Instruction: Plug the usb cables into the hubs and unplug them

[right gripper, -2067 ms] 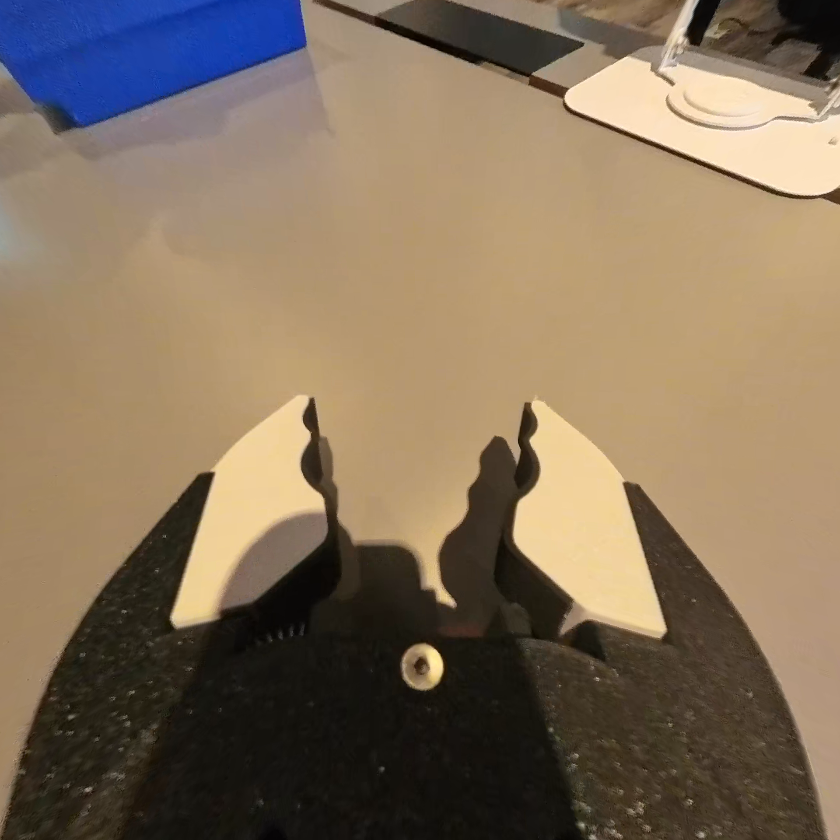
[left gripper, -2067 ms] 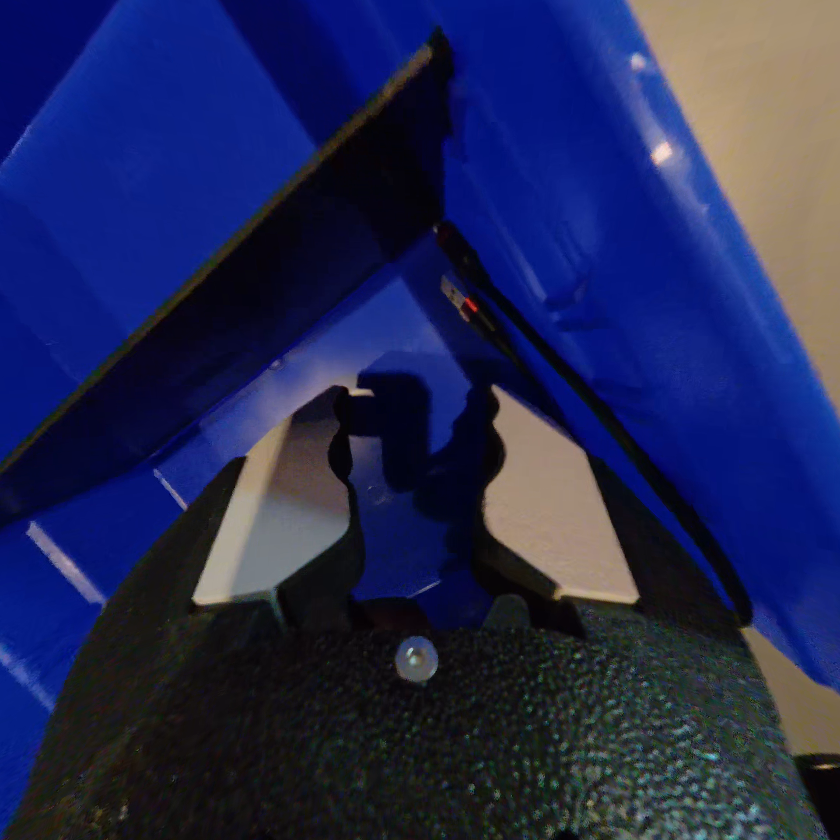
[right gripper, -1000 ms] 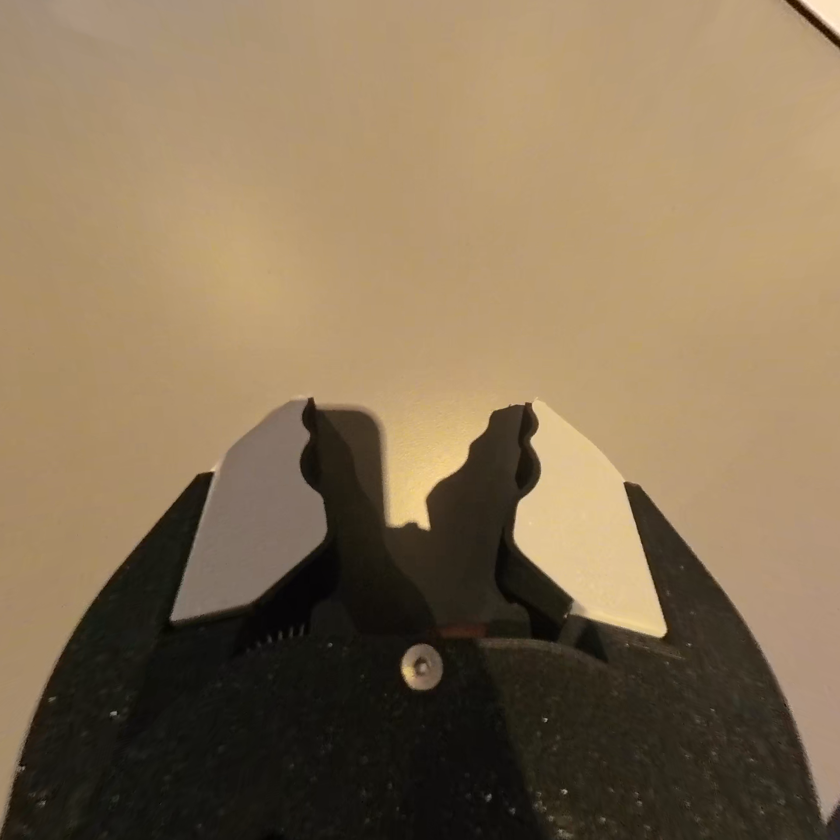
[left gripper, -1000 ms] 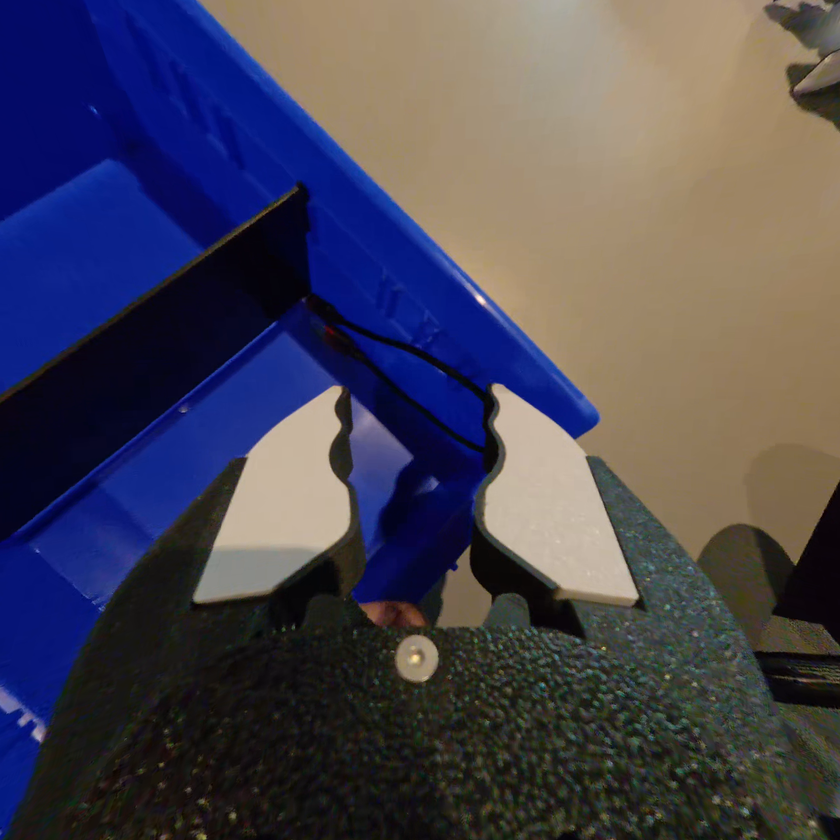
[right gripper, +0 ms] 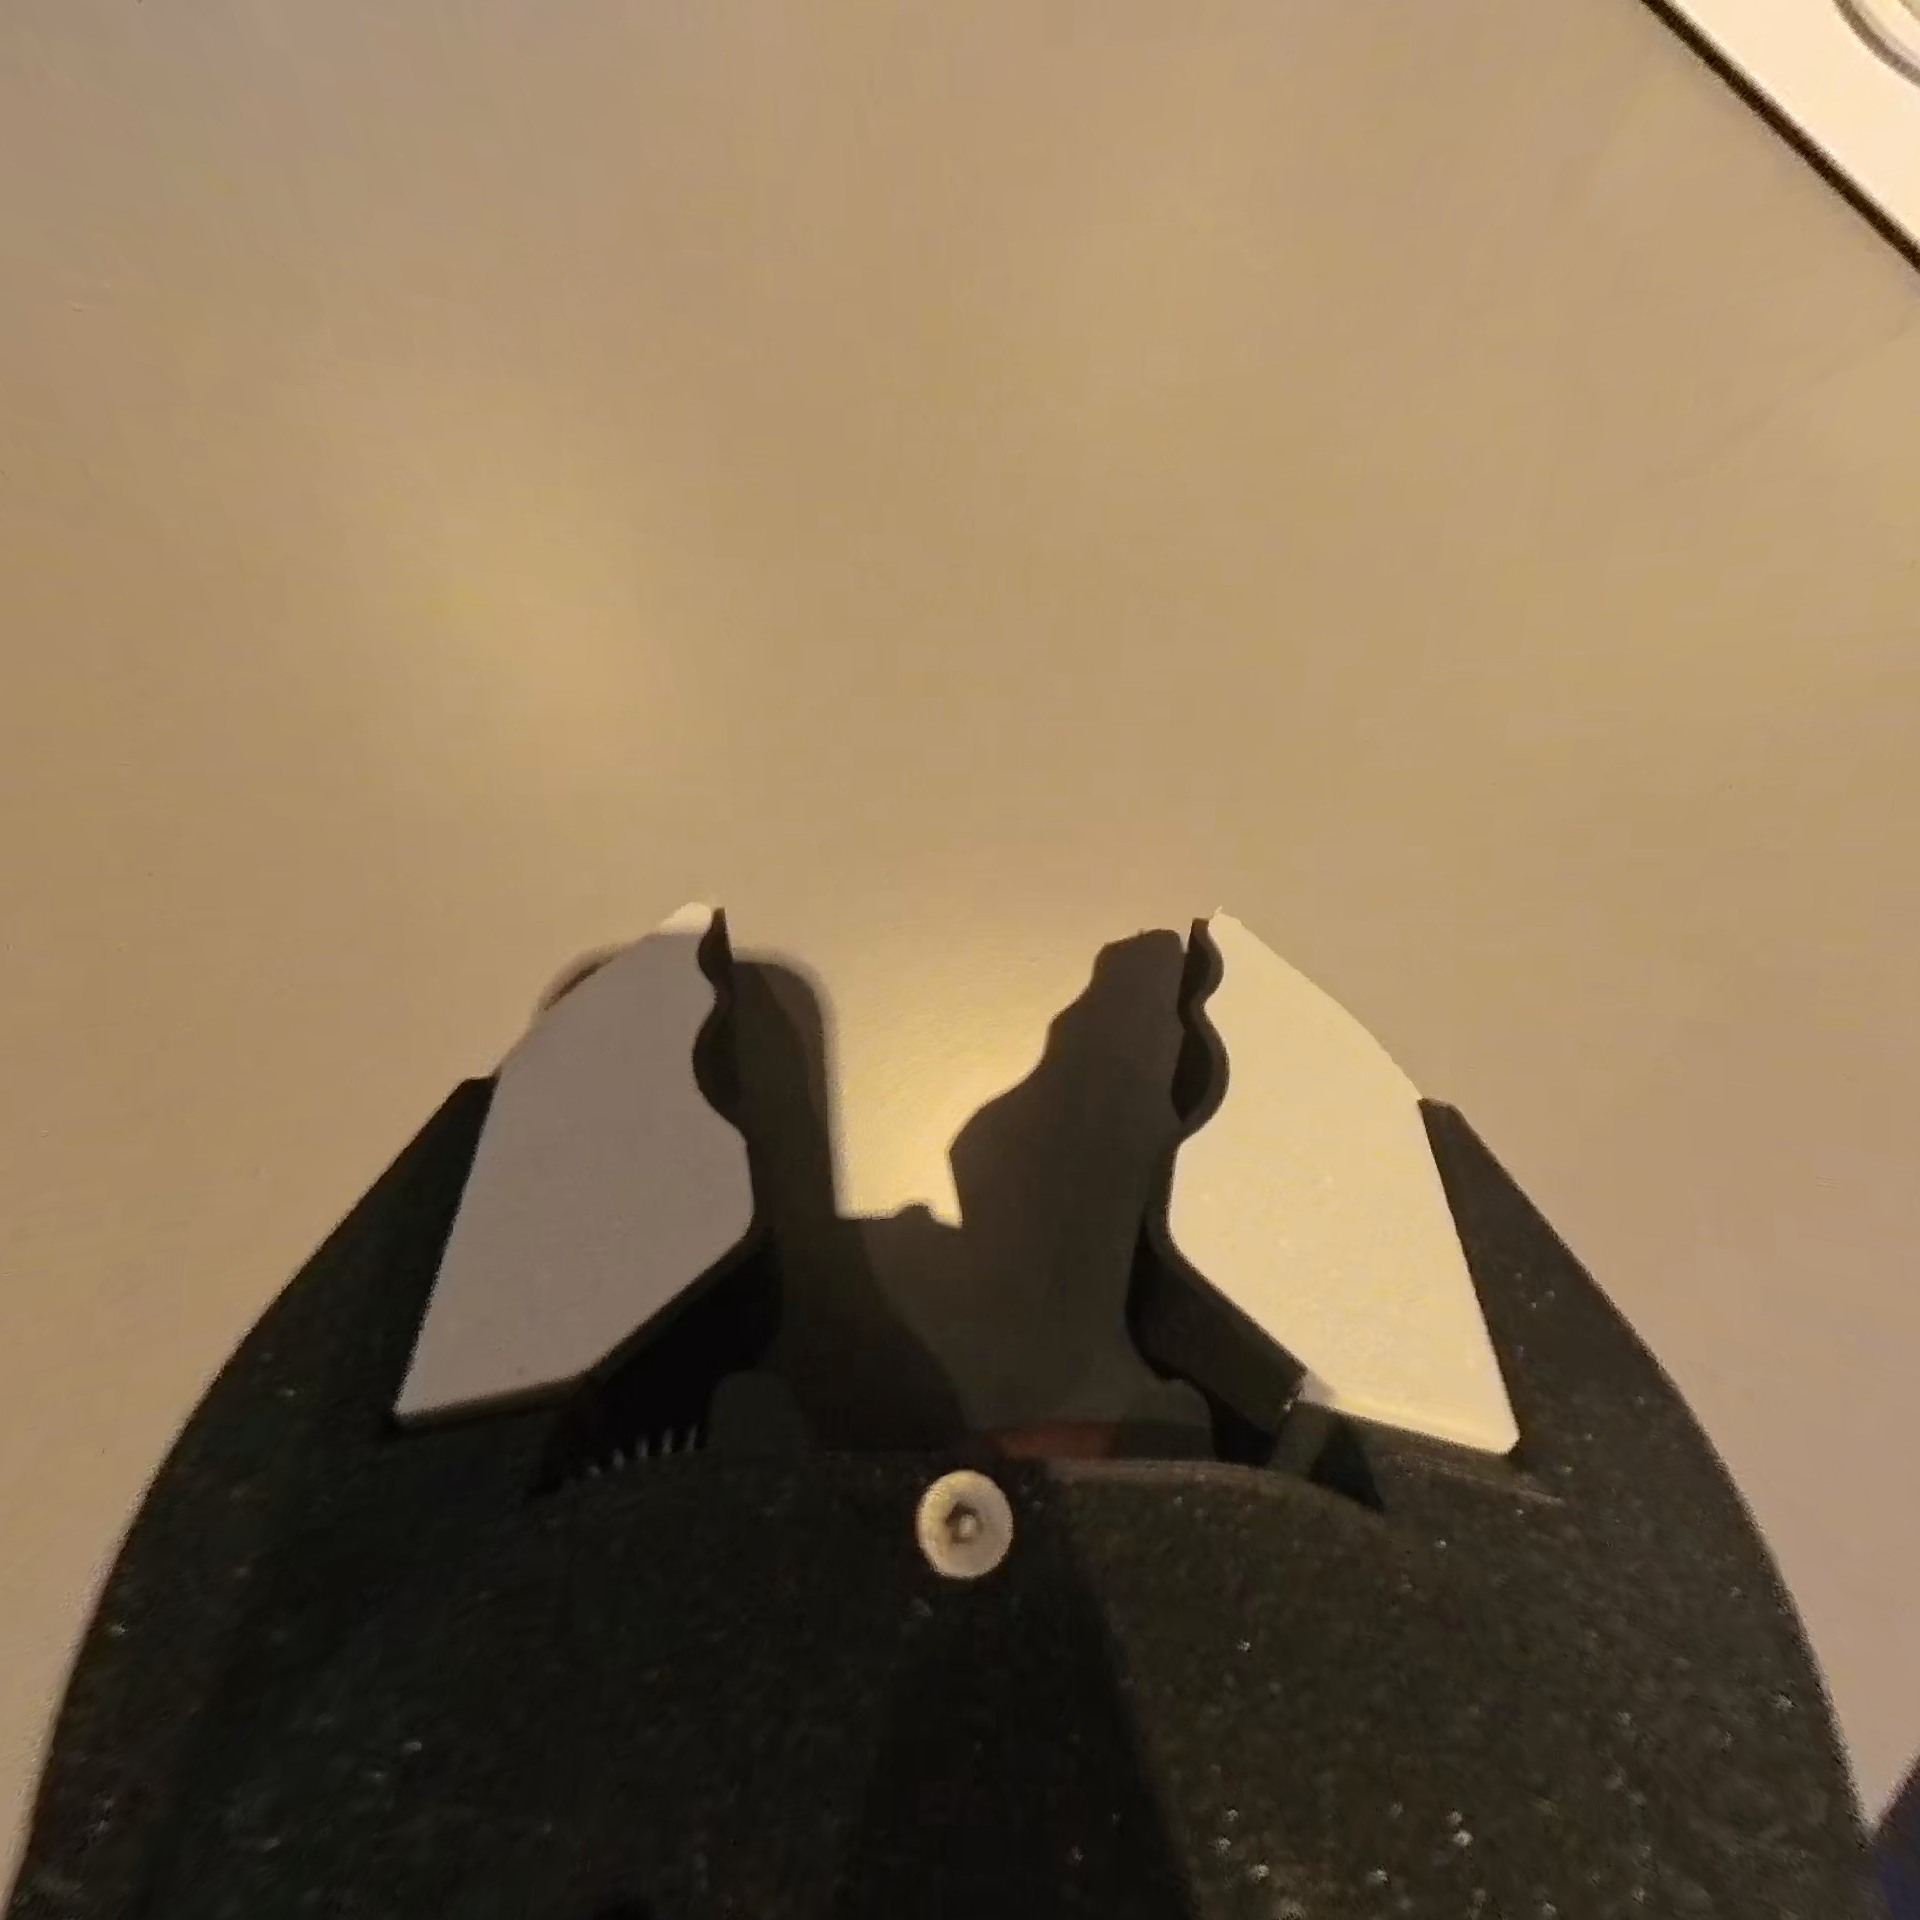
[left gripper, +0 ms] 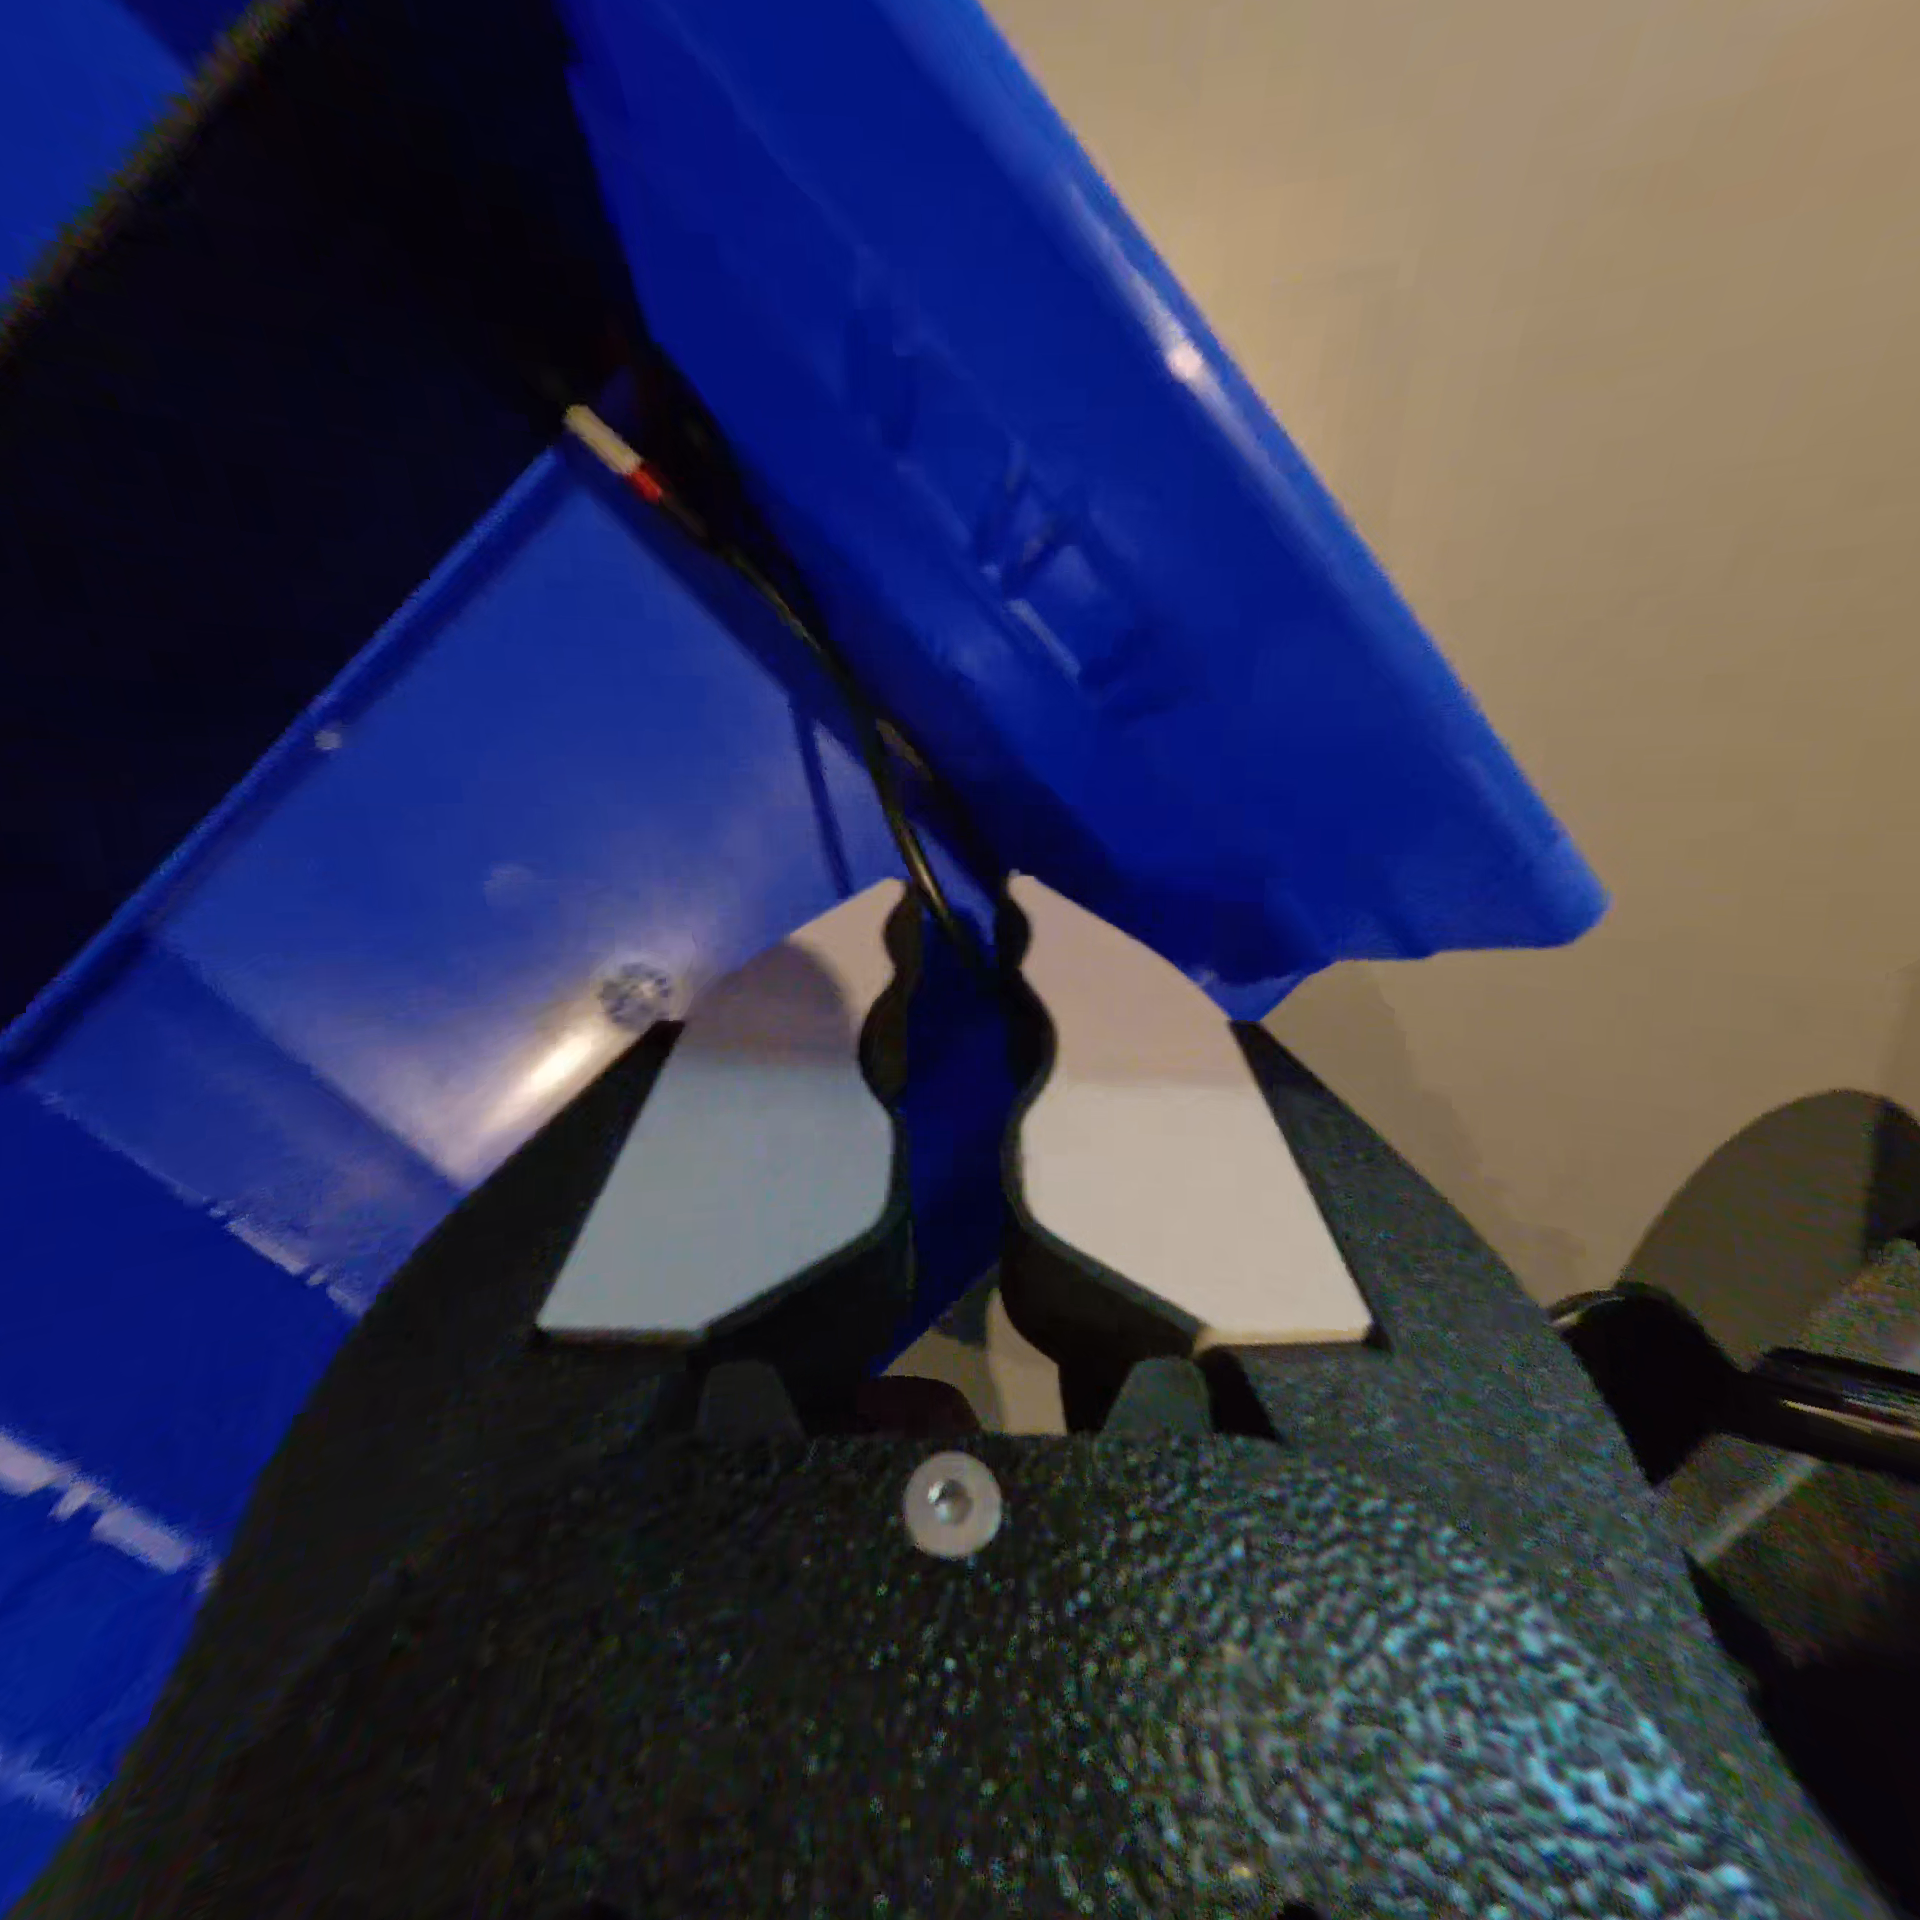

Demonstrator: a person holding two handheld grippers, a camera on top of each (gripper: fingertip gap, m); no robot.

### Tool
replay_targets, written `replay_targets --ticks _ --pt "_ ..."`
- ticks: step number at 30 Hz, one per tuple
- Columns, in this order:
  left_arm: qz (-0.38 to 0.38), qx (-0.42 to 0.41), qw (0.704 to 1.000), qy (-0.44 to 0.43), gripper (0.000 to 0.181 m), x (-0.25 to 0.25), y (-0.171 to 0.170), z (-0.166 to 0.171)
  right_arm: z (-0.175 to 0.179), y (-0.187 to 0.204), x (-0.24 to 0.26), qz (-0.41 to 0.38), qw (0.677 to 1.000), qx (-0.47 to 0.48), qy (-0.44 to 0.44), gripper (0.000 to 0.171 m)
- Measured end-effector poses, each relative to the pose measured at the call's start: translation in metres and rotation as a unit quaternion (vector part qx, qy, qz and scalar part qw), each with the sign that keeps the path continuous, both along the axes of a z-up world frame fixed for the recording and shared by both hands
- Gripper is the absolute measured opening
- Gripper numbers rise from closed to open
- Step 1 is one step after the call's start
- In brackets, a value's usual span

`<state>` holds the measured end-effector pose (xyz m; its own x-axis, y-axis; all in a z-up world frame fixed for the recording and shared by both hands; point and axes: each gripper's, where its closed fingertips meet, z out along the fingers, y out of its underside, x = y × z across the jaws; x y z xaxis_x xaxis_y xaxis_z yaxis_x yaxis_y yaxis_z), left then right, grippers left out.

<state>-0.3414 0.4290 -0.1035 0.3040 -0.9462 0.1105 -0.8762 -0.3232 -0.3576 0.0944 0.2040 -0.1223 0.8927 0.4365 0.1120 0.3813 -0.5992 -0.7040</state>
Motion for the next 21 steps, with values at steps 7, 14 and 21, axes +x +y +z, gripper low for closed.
replay_targets --ticks 7,14,21 --pt "0.067 0.021 0.997 -0.022 0.002 -0.016 0.019 0.04 0.007 -0.01 -0.004 0.016 1.0 0.023 0.008 0.082" --pt "0.078 0.133 0.985 -0.083 0.002 0.004 0.0 0.145 0.021 -0.021 -0.005 0.023 0.997 0.063 0.045 0.079" --pt "0.028 0.193 0.954 -0.227 0.002 0.121 -0.068 0.235 0.03 -0.025 -0.013 0.056 0.992 0.105 0.045 0.078"
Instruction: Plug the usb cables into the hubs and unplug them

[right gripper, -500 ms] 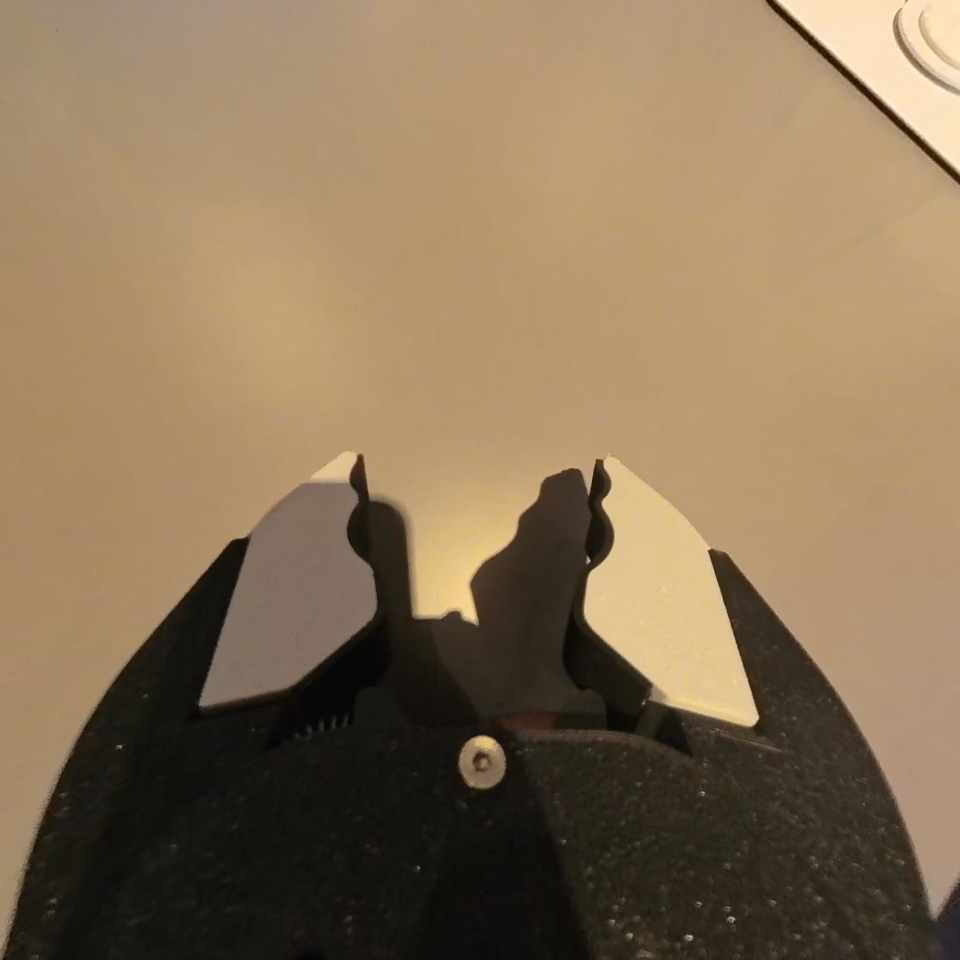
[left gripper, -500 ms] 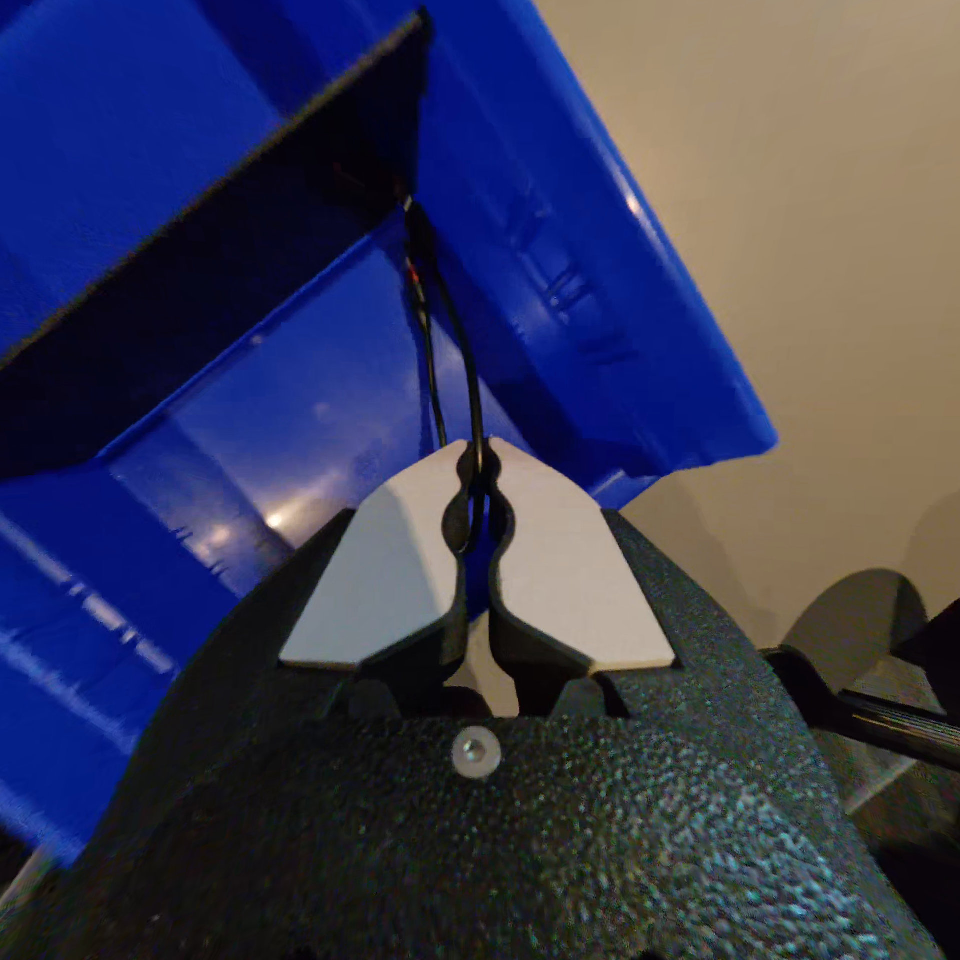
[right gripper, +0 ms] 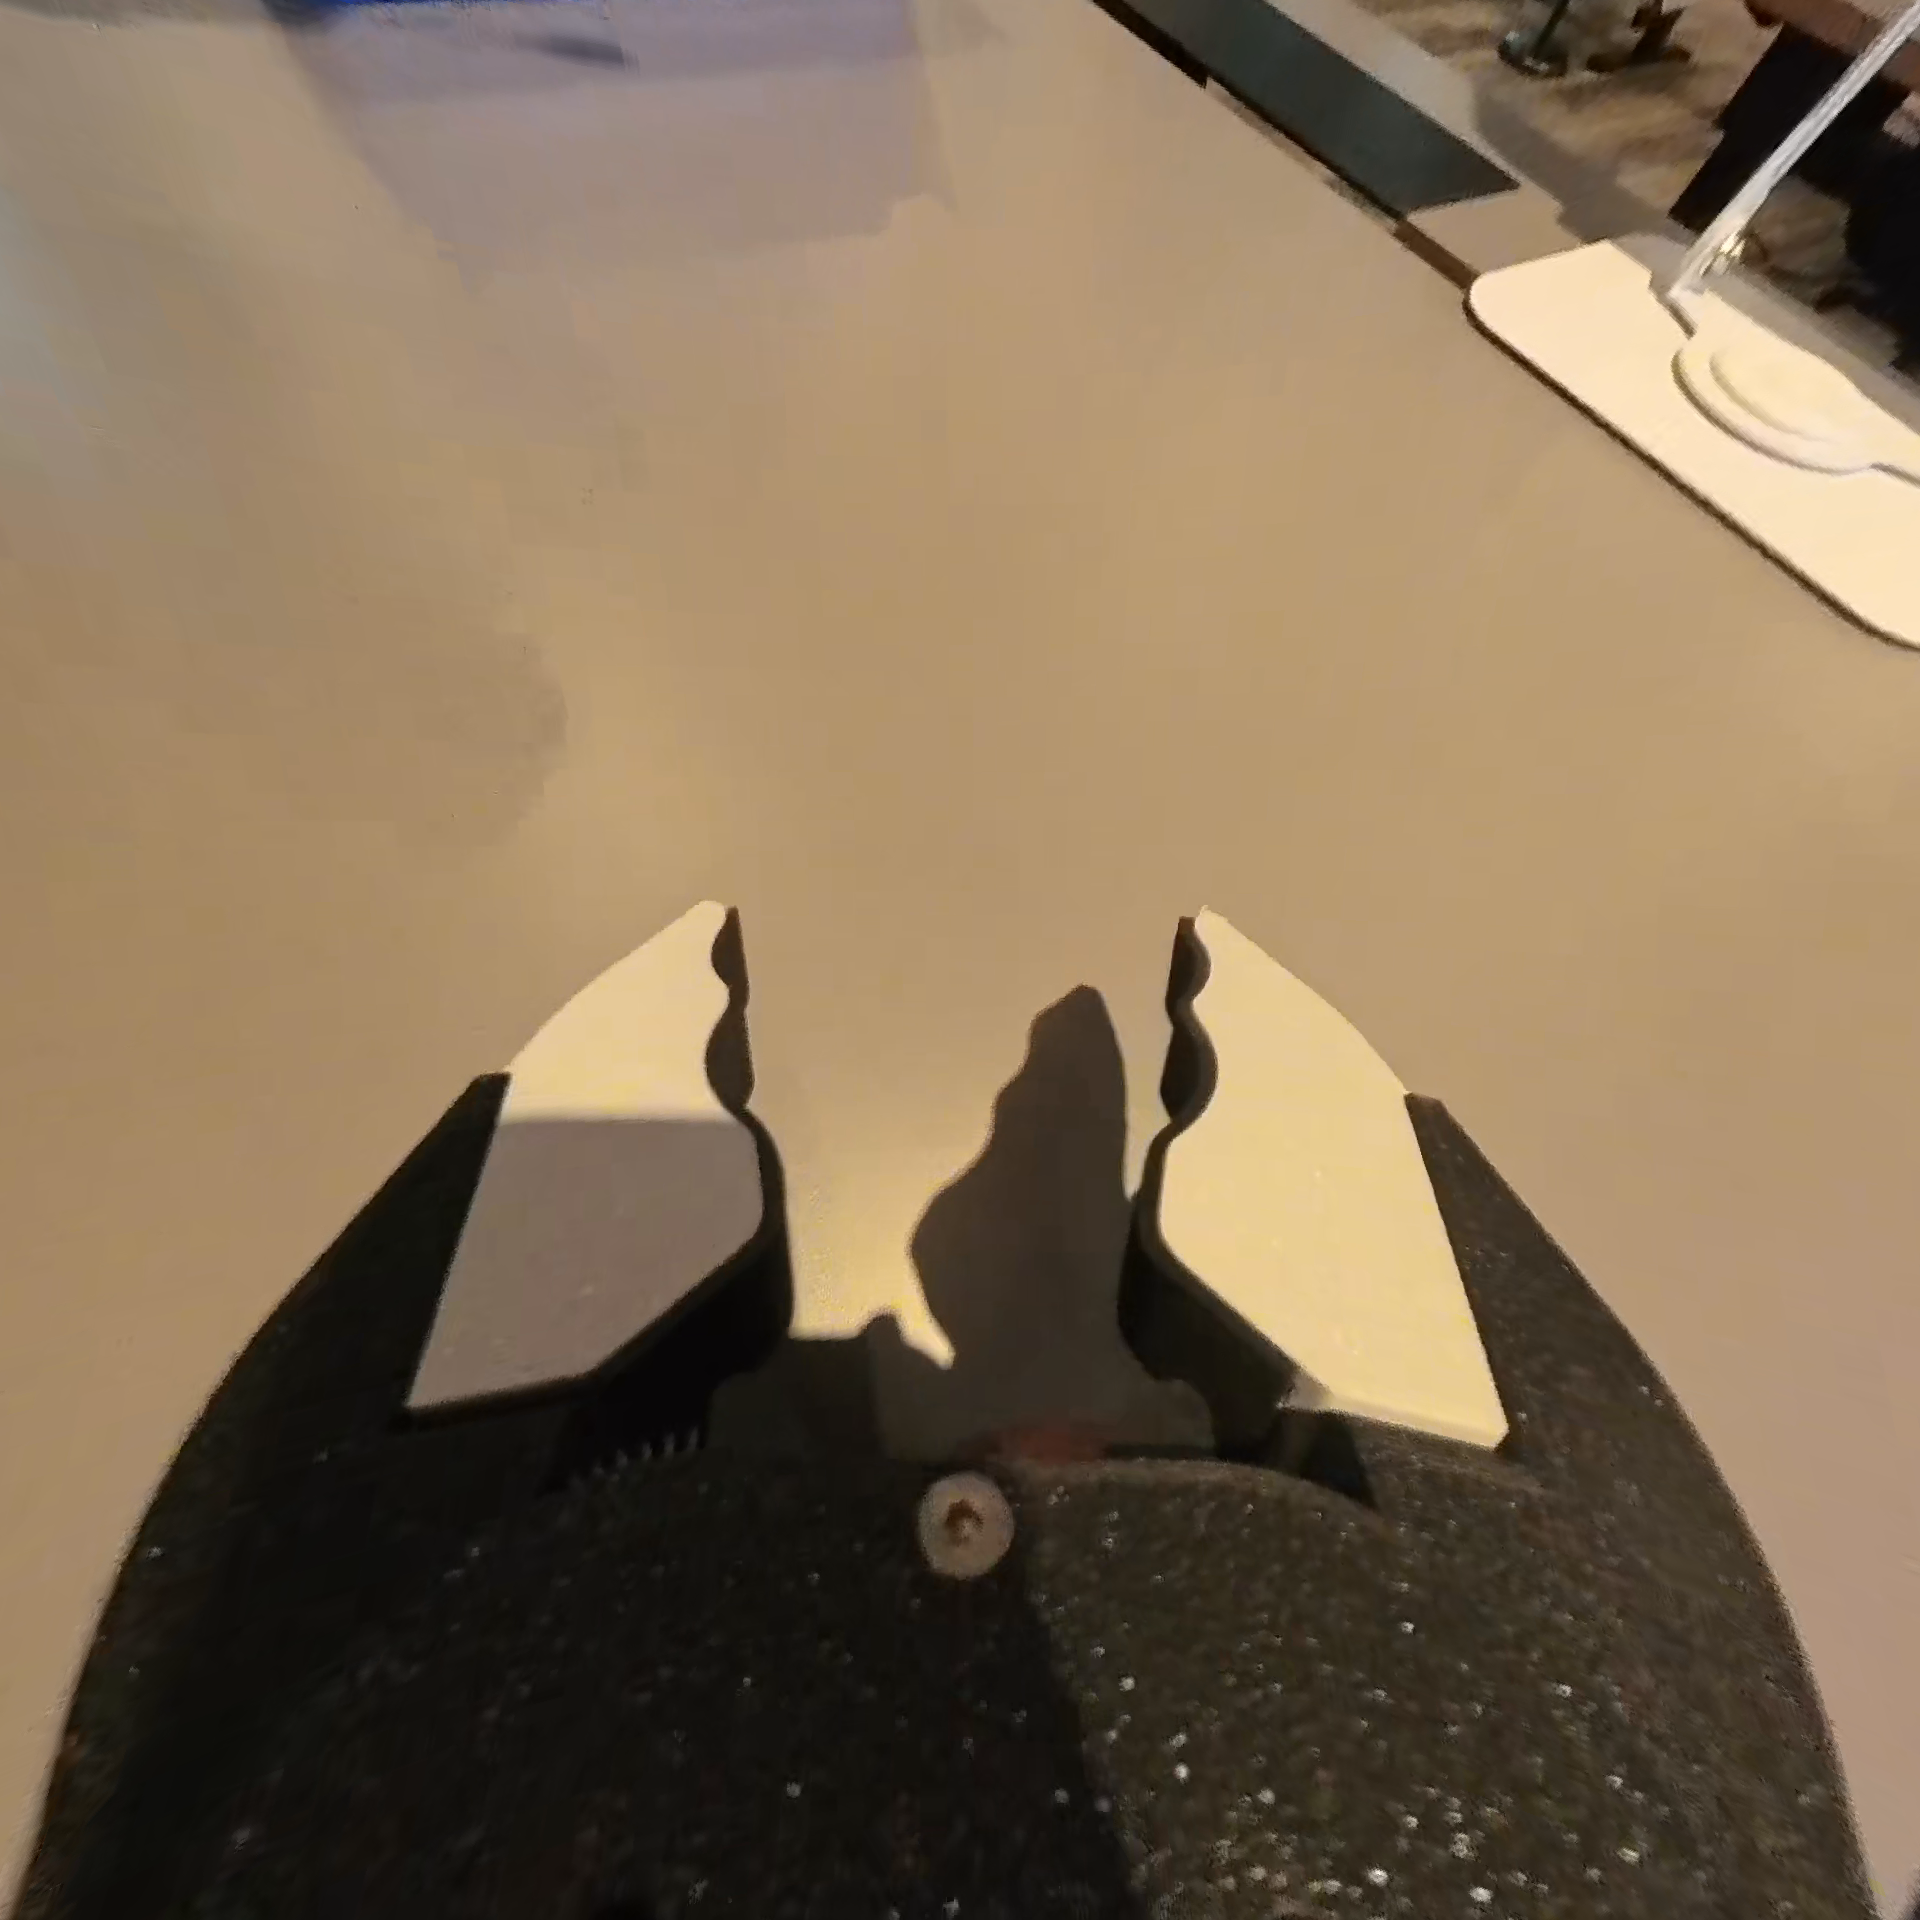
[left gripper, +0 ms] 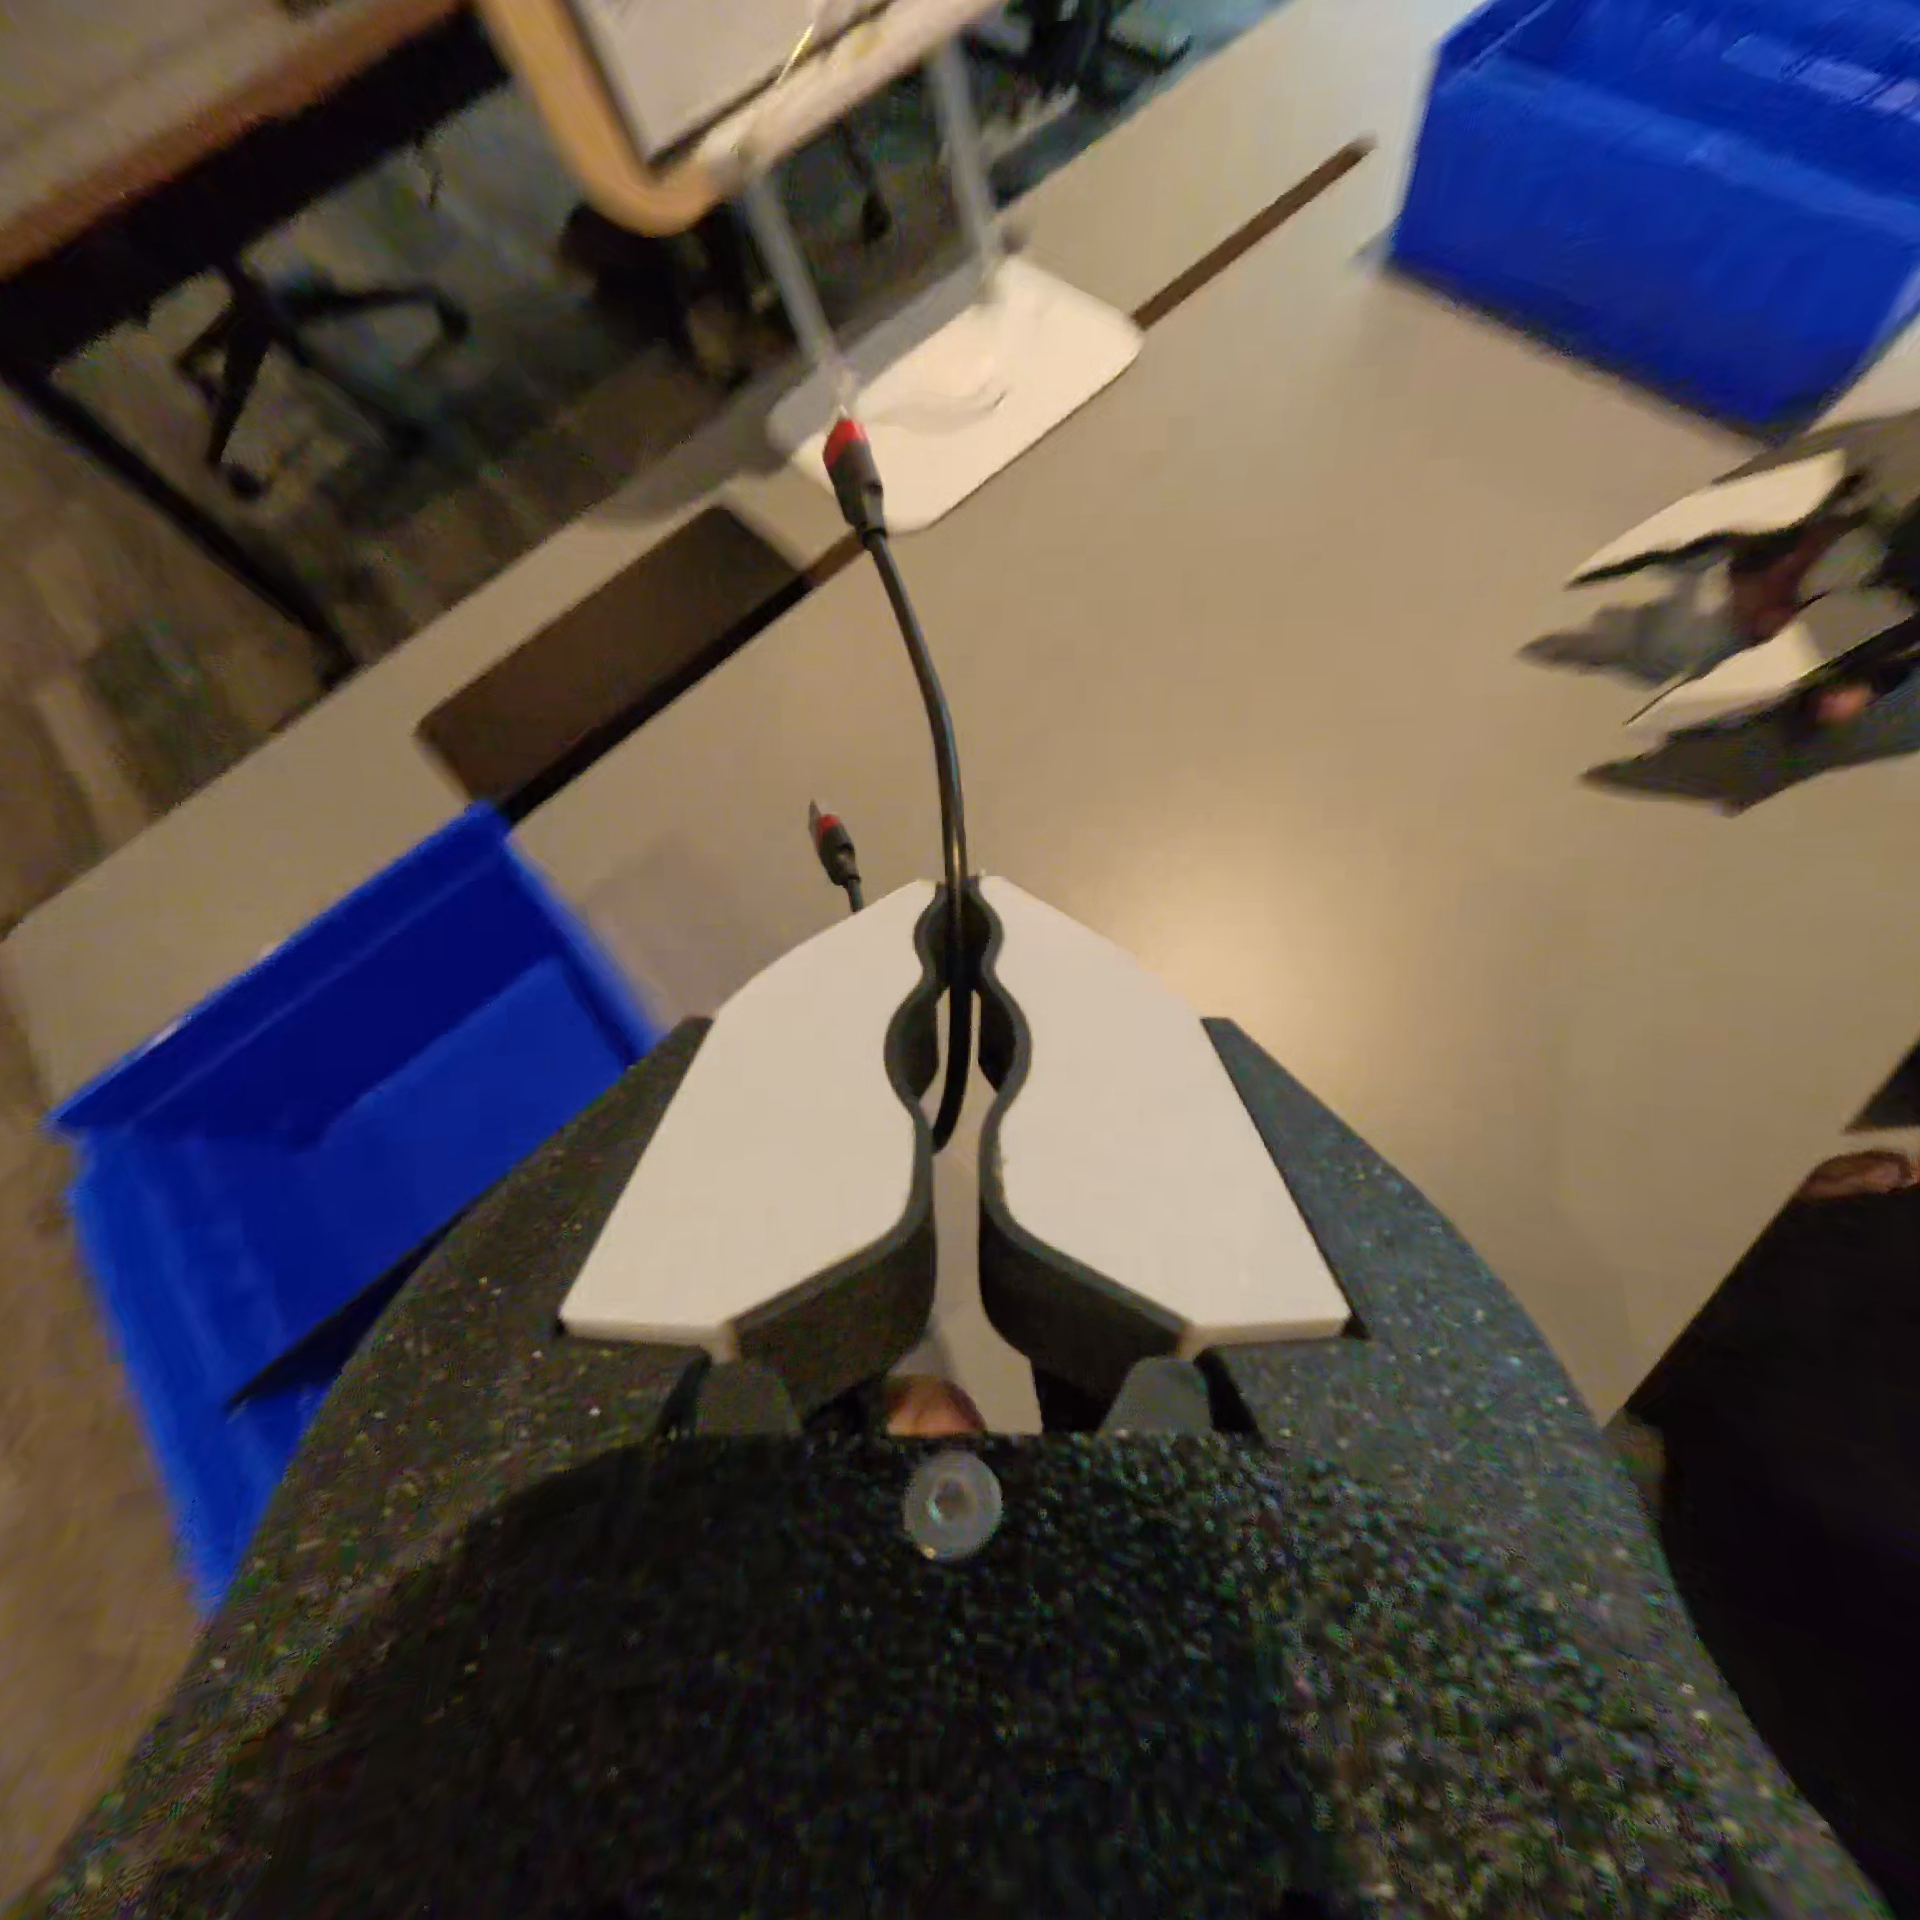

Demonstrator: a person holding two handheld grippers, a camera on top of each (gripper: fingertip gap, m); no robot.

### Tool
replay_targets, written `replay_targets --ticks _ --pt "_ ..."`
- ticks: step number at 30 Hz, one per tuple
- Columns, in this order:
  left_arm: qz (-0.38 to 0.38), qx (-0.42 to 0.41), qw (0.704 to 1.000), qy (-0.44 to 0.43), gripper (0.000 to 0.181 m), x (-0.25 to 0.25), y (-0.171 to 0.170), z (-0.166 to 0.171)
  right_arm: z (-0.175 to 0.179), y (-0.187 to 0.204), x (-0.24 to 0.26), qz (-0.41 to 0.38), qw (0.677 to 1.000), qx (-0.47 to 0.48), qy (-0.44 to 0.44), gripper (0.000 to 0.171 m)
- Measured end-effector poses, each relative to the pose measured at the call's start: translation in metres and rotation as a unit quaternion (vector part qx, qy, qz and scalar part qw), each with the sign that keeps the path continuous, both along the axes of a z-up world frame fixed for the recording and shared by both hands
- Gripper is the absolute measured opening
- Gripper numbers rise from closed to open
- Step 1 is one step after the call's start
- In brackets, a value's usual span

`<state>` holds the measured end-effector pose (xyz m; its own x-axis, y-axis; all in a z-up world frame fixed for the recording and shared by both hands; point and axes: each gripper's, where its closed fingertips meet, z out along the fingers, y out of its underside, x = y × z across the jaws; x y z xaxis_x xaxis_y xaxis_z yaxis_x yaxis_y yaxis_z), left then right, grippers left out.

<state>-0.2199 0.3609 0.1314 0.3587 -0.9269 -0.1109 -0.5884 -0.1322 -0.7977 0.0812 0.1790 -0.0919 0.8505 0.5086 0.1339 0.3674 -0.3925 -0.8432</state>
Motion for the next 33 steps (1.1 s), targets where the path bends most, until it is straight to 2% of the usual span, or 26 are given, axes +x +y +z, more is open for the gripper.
replay_targets --ticks 3,6,9,12,16,21,24,26,28,31,33 --pt "-0.036 0.013 0.999 -0.022 0.001 0.065 -0.043 0.003 0.011 -0.002 0.002 0.001 0.999 0.032 0.027 0.076" --pt "-0.057 0.029 0.998 -0.011 0.002 0.125 -0.082 -0.018 0.028 -0.006 0.008 -0.007 0.995 0.074 0.072 0.071" --pt "-0.064 0.031 0.997 0.002 0.002 0.181 -0.112 -0.056 0.046 -0.012 0.018 -0.014 0.984 0.117 0.132 0.069" --pt "-0.077 0.017 0.997 -0.003 0.002 0.233 -0.135 -0.101 0.054 -0.019 0.028 -0.018 0.972 0.113 0.205 0.07" --pt "-0.092 -0.058 0.993 -0.049 0.002 0.285 -0.154 -0.151 0.054 -0.025 0.033 -0.026 0.971 0.11 0.209 0.069" --pt "-0.098 -0.184 0.966 -0.152 0.002 0.314 -0.161 -0.167 0.048 -0.02 0.037 -0.052 0.979 0.113 0.159 0.066" --pt "-0.147 -0.19 0.958 -0.159 0.002 0.314 -0.171 -0.17 0.047 -0.012 0.053 -0.094 0.981 0.146 0.084 0.067" --pt "-0.176 -0.177 0.959 -0.135 0.001 0.311 -0.176 -0.175 0.049 -0.006 0.063 -0.115 0.975 0.19 -0.026 0.067" --pt "-0.205 -0.164 0.958 -0.12 0.001 0.308 -0.18 -0.176 0.044 -0.002 0.059 -0.098 0.967 0.209 -0.111 0.066" --pt "-0.265 -0.17 0.942 -0.115 0.001 0.307 -0.195 -0.173 0.038 0.002 0.047 -0.079 0.957 0.222 -0.168 0.068" --pt "-0.299 -0.162 0.934 -0.106 0.002 0.307 -0.203 -0.176 0.044 0.003 0.043 -0.076 0.944 0.25 -0.202 0.061"
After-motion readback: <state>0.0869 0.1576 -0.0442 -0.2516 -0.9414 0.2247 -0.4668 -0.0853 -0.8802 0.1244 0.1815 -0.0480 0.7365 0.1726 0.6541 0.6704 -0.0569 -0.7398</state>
